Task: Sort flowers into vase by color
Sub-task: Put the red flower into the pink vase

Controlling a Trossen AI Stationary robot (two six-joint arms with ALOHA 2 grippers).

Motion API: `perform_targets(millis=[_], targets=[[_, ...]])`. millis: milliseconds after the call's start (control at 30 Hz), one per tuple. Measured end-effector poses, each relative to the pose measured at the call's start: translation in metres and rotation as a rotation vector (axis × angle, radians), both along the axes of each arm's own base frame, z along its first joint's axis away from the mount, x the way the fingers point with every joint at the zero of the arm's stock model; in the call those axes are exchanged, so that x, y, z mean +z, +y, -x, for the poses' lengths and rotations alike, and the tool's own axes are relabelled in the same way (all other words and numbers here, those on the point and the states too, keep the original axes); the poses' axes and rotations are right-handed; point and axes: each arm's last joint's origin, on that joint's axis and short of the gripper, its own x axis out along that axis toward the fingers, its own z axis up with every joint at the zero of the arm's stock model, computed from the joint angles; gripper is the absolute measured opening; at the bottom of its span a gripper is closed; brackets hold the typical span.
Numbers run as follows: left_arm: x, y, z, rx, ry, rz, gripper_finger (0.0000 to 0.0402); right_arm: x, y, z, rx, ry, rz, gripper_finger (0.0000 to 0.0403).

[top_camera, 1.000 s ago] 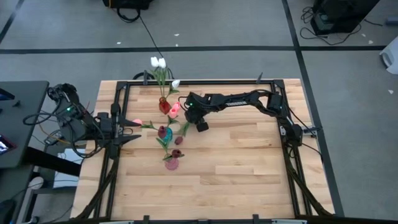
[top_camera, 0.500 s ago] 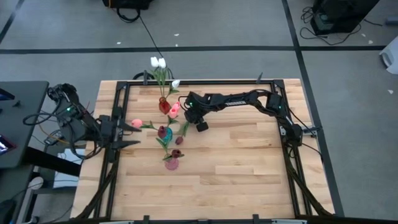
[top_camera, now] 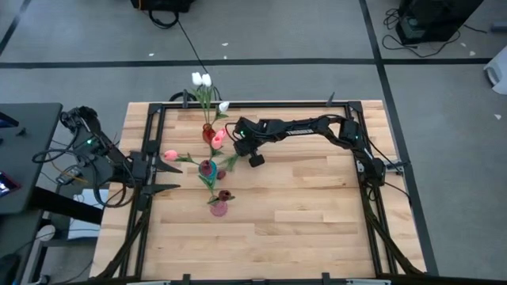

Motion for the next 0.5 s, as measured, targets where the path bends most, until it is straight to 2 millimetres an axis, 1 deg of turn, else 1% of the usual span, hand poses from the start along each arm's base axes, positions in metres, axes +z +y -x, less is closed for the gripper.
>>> perform_targets(millis=[100,167,300,400,500], targets=[[0.000,0.000,0.000,0.000,-0.001,0.002,0.0183,0.030,-0.003,0.001,-0.016,-0.037,0.008,0.0004],[0.000,0.000,0.000,0.001,-0.001,0.001,0.0183,0.045,-0.005,0.006,-0.033,-0.042,0.011,0.0004],[0.000,0.000,0.000,-0.010,0.001,0.006,0.0183,0.063,-0.007,0.020,-0.080,-0.005,-0.016,0.0003],[0.000,-0.001,0.000,-0.017,0.005,0.002,0.0183,0.083,-0.008,0.031,-0.106,0.000,-0.028,0.0002],[-0.001,0.000,0.000,-0.018,0.010,-0.006,0.0183,0.097,-0.010,0.040,-0.147,-0.002,-0.048,0.0002]])
